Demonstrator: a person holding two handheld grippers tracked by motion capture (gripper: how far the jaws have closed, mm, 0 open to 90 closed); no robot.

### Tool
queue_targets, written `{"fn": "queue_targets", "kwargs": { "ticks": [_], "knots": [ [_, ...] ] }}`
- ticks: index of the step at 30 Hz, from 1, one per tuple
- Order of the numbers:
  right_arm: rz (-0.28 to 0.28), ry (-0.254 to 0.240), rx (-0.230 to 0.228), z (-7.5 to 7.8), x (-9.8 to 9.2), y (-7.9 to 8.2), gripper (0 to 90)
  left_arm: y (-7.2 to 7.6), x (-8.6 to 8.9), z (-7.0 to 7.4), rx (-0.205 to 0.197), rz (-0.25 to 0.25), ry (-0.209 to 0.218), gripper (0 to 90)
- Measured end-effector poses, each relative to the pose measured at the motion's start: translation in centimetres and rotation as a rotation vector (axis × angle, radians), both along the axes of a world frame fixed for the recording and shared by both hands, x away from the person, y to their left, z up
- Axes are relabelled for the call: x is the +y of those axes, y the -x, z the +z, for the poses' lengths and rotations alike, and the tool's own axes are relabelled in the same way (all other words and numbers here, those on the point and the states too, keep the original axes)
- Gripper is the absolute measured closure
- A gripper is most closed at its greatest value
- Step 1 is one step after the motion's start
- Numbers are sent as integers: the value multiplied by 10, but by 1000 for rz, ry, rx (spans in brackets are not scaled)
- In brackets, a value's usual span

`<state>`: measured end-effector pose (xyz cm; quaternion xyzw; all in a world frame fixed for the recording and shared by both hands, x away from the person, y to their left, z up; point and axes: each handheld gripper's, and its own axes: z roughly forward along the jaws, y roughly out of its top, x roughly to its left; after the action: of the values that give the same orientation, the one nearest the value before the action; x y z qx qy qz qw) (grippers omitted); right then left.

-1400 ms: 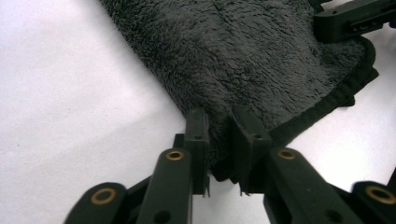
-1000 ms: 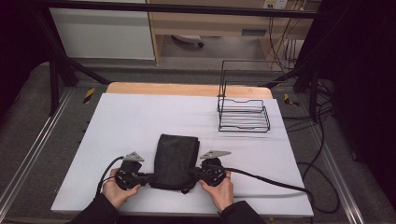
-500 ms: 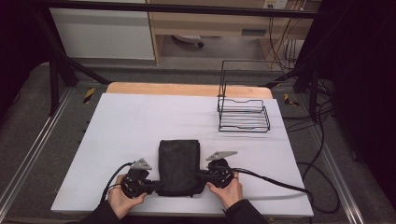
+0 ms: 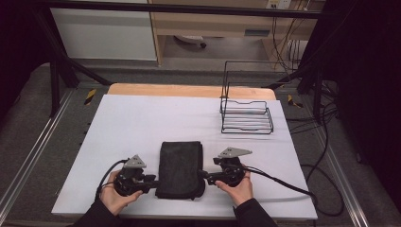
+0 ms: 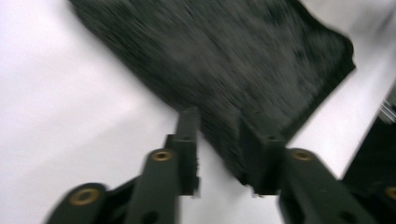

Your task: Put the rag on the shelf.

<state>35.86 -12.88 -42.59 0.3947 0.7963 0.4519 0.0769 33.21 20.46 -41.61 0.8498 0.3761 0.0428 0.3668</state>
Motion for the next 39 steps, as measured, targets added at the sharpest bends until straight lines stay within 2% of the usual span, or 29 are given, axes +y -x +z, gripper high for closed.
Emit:
{"fn": "queue_targets", "kwargs": {
  "ticks": [1,2,3,4,7,9,11,14,20,21,23,25,27,29,32,39],
  "knots": [
    [0,0,0,0,0,0,208,-3,3,3,-16,11,6,600],
    [-2,-5,-10,1,-4,-1,195,-7,5,6,-33,21,8,512],
    [-6,-11,-20,3,-6,-3,174,-11,8,9,-50,28,9,512],
    [-10,-16,-25,4,-9,-4,154,-15,9,11,-64,38,9,468],
    [-16,-23,-25,5,-15,-9,115,-30,10,14,-54,63,17,329],
    [-14,-4,-26,6,-16,-10,92,-40,9,15,-50,74,17,243],
    [-14,12,-33,6,-17,-12,87,-51,6,15,-59,98,2,190],
    [-11,28,-37,5,-17,-12,78,-70,0,14,-46,124,-14,125],
    [-20,26,-36,3,-18,-12,71,-95,-11,8,-116,184,-86,155],
    [-23,25,-35,3,-19,-12,70,-98,-12,6,-115,195,-84,169],
    [-30,23,-37,3,-19,-13,68,-104,-14,1,-109,210,-55,213],
    [-33,21,-35,3,-19,-12,68,-110,-15,-4,-111,227,-51,270],
    [-33,18,-38,3,-19,-12,71,-115,-14,-9,-92,235,-42,371],
    [-30,21,-40,2,-19,-13,73,-119,-15,-14,-75,235,-36,412],
    [-28,30,-38,2,-19,-13,76,-122,-17,-20,-54,225,-35,499],
    [-38,13,-32,1,-18,-18,105,-121,-22,-25,-25,205,-23,608]
  ]
}}
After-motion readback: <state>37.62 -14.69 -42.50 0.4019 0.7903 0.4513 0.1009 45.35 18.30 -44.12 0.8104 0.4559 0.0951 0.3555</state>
